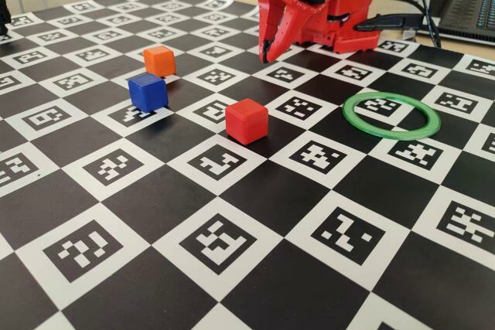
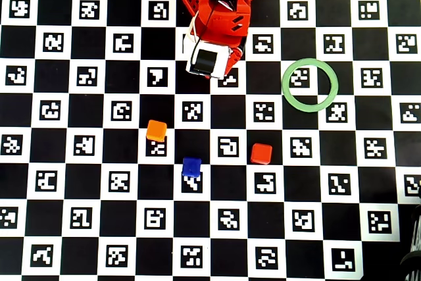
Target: Grab the red cube then put it in the green circle then put the blue cube on top and finally the orange cube on top
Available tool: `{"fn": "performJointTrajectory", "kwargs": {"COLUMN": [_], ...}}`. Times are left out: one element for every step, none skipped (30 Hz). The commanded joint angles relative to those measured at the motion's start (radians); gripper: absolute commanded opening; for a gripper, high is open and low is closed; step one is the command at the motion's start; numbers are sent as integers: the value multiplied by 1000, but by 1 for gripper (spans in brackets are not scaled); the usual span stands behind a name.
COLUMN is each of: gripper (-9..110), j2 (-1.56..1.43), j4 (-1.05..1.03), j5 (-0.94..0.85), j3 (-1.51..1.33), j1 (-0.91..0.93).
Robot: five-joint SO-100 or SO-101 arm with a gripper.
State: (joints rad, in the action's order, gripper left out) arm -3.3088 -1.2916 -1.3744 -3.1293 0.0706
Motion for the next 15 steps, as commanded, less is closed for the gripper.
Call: {"fn": "performJointTrajectory", "kwargs": {"gripper": [-5,-5,-6,-6,-6,-6,-6,-6,-6,-6,-6,-6,-6,-6,-6], "j2": [-49,-49,-49,-49,-46,-40,-25,-3,26,57,92,126,160,196,236], "j4": [-60,-58,-49,-31,-14,2,21,37,51,64,72,74,71,67,64], "j5": [-12,-28,-12,11,23,29,40,58,86,123,140,149,161,176,199], "j3": [-40,-40,-40,-40,-40,-40,-31,-11,15,51,91,130,175,222,273], "j1": [-2,-3,-3,-5,-5,-5,-5,-6,-8,-8,-11,-15,-21,-26,-31]}}
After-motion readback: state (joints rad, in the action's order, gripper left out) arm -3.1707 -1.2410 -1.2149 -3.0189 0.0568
